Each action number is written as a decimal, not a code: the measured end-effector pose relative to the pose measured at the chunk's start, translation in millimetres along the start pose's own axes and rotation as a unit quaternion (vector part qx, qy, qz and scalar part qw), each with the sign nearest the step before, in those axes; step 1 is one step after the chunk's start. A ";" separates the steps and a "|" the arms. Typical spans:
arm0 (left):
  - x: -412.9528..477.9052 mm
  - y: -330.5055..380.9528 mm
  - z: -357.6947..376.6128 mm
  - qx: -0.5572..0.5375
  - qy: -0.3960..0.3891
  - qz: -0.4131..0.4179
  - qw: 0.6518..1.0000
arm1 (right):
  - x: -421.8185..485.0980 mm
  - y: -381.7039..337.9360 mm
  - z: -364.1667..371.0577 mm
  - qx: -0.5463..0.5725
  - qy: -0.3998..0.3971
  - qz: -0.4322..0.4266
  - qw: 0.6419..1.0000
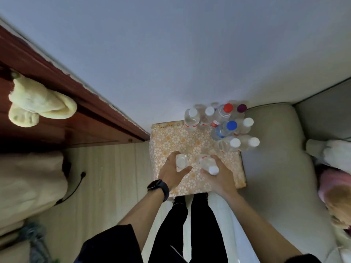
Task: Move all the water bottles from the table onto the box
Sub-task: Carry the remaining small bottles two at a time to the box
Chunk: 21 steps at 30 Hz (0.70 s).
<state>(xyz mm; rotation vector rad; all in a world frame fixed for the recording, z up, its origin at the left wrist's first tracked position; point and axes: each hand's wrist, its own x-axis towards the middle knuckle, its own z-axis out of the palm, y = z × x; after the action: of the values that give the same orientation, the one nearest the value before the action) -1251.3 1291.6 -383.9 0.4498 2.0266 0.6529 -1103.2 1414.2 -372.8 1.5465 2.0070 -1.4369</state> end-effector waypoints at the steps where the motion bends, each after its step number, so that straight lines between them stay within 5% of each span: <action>1: 1.9 -2.9 2.7 -0.007 0.001 0.000 1.000 | 3.8 2.1 4.3 0.002 0.006 0.004 1.000; 12: 8.1 -16.6 14.7 -0.029 -0.005 0.009 1.000 | 11.0 15.7 12.9 -0.013 0.015 -0.024 0.999; 21: 2.6 -11.5 16.8 0.031 0.066 0.063 0.995 | -2.3 14.9 7.6 -0.105 0.110 -0.113 0.982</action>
<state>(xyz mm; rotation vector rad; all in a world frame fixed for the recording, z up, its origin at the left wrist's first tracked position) -1238.7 1288.5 -399.8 0.5900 2.1608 0.7136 -1092.5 1406.3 -383.2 1.4810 2.4422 -1.1181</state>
